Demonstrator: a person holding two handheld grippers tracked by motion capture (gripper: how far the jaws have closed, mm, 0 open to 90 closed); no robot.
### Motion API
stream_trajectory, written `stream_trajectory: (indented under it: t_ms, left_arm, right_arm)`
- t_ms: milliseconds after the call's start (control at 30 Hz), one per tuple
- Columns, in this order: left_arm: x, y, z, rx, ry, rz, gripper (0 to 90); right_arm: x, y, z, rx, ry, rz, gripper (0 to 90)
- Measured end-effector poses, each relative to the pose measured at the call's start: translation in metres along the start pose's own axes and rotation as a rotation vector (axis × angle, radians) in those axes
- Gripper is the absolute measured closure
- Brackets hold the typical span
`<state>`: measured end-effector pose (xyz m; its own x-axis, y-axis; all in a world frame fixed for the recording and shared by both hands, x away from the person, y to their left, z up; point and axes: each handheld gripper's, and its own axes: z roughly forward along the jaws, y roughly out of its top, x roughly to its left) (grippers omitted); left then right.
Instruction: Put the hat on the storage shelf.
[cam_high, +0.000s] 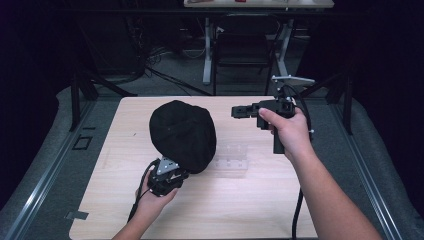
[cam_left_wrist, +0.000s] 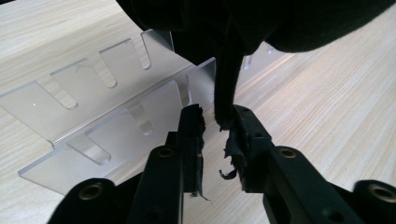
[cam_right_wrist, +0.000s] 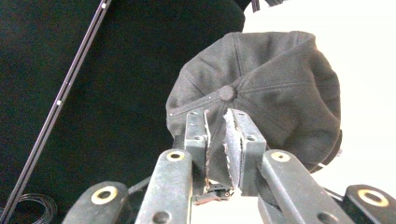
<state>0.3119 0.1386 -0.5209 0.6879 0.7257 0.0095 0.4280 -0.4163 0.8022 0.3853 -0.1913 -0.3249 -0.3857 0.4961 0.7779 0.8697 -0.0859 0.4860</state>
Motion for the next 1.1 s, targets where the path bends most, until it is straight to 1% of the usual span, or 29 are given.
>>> stream_trajectory:
  t_ms: [200,233,267,300,367,400,433,467,500,567,633,733,833,867,933,1000,1100]
  left_arm:
    - [0.003,-0.002,-0.004,-0.017,0.02,-0.003,62.0]
    - [0.003,-0.002,-0.005,-0.021,0.02,-0.009,59.9]
    - [0.004,-0.002,-0.006,-0.026,0.02,-0.013,55.5]
    - [0.005,-0.002,-0.006,-0.031,0.015,-0.017,55.5]
    - [0.006,-0.003,-0.007,-0.042,0.005,-0.025,50.8]
    - [0.006,-0.003,-0.008,-0.042,0.002,-0.026,50.0]
    - [0.006,-0.003,-0.009,-0.044,0.003,-0.025,50.0]
    - [0.004,-0.003,-0.01,-0.045,0.0,-0.045,49.4]
    - [0.005,-0.003,-0.011,-0.046,0.001,-0.041,49.0]
    - [0.005,-0.004,-0.014,-0.053,0.0,-0.05,48.5]
    - [0.006,-0.004,-0.016,-0.054,-0.003,-0.047,48.1]
    - [0.009,-0.005,-0.022,-0.055,-0.009,-0.055,48.1]
    - [0.013,-0.006,-0.029,-0.062,-0.006,-0.059,48.0]
    - [0.014,-0.007,-0.031,-0.063,-0.003,-0.062,48.1]
    - [0.016,-0.009,-0.035,-0.068,0.005,-0.069,48.0]
    - [0.018,-0.012,-0.04,-0.077,0.011,-0.073,47.2]
    - [0.021,-0.017,-0.045,-0.08,0.026,-0.079,45.7]
  right_arm:
    - [-0.001,0.0,-0.002,-0.01,-0.005,0.002,77.2]
    - [-0.001,0.0,-0.003,-0.013,-0.006,0.004,76.6]
    - [-0.001,0.0,-0.003,-0.014,-0.009,0.003,75.5]
    - [-0.001,0.0,-0.004,-0.015,-0.012,0.003,73.8]
    - [-0.001,0.0,-0.004,-0.02,-0.017,-0.002,71.4]
    - [-0.001,0.0,-0.005,-0.018,-0.03,-0.016,69.8]
    - [-0.001,0.0,-0.005,-0.018,-0.03,-0.016,69.8]
    - [-0.001,0.0,-0.005,-0.018,-0.037,-0.028,69.1]
    - [-0.001,-0.001,-0.006,-0.019,-0.048,-0.037,68.2]
    - [0.0,-0.002,-0.006,-0.024,-0.069,-0.053,67.6]
    - [-0.001,-0.003,-0.008,-0.018,-0.082,-0.065,67.5]
    - [0.0,-0.005,-0.01,-0.014,-0.108,-0.08,67.4]
    - [0.001,-0.007,-0.012,-0.022,-0.13,-0.097,66.9]
    - [0.002,-0.009,-0.014,-0.026,-0.141,-0.108,66.5]
    - [0.003,-0.011,-0.016,-0.033,-0.178,-0.131,65.3]
    - [0.004,-0.015,-0.018,-0.047,-0.226,-0.169,62.9]
    - [0.006,-0.021,-0.021,-0.057,-0.296,-0.231,59.2]
